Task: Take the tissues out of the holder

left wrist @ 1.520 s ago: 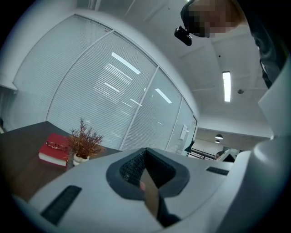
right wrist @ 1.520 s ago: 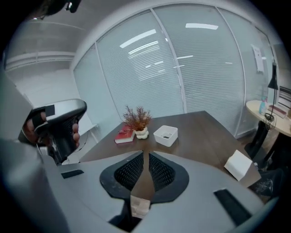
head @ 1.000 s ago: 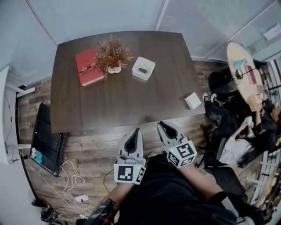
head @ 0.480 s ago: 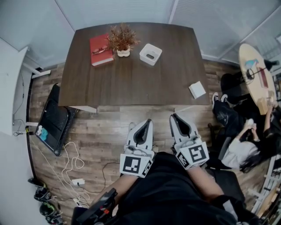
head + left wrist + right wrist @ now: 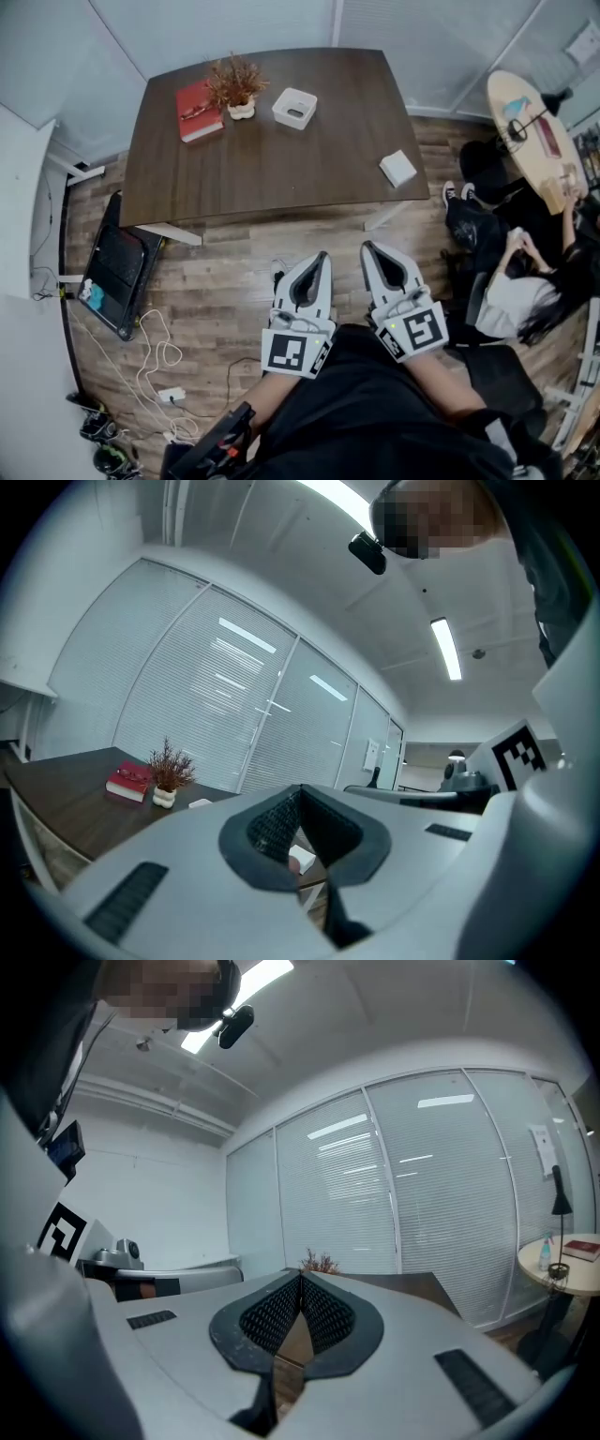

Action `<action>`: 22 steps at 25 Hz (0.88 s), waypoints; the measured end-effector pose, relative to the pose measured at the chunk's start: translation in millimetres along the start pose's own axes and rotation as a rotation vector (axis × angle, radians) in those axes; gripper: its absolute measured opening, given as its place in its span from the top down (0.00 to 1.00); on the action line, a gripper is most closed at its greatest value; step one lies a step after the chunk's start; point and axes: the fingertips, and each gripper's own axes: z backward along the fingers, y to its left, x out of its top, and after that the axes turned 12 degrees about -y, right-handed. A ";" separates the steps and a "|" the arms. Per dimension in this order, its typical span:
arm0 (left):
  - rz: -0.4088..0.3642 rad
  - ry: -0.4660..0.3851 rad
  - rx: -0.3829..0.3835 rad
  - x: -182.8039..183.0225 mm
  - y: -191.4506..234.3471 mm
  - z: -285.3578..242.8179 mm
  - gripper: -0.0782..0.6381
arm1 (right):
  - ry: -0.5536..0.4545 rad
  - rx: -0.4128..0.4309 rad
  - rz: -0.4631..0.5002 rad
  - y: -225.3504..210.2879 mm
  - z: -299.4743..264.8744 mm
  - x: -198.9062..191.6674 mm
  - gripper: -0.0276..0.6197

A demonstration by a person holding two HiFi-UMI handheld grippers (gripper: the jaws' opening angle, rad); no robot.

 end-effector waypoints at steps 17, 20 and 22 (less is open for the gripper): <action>-0.048 0.027 0.025 -12.7 -39.3 72.4 0.90 | -0.012 0.003 0.042 35.0 54.6 -11.9 0.94; -0.052 0.021 0.036 -12.1 -38.5 72.4 0.90 | -0.028 -0.011 0.046 30.5 58.5 -6.7 0.94; -0.057 0.020 0.038 -12.3 -38.5 73.3 0.90 | -0.030 -0.015 0.048 30.4 60.2 -5.3 0.94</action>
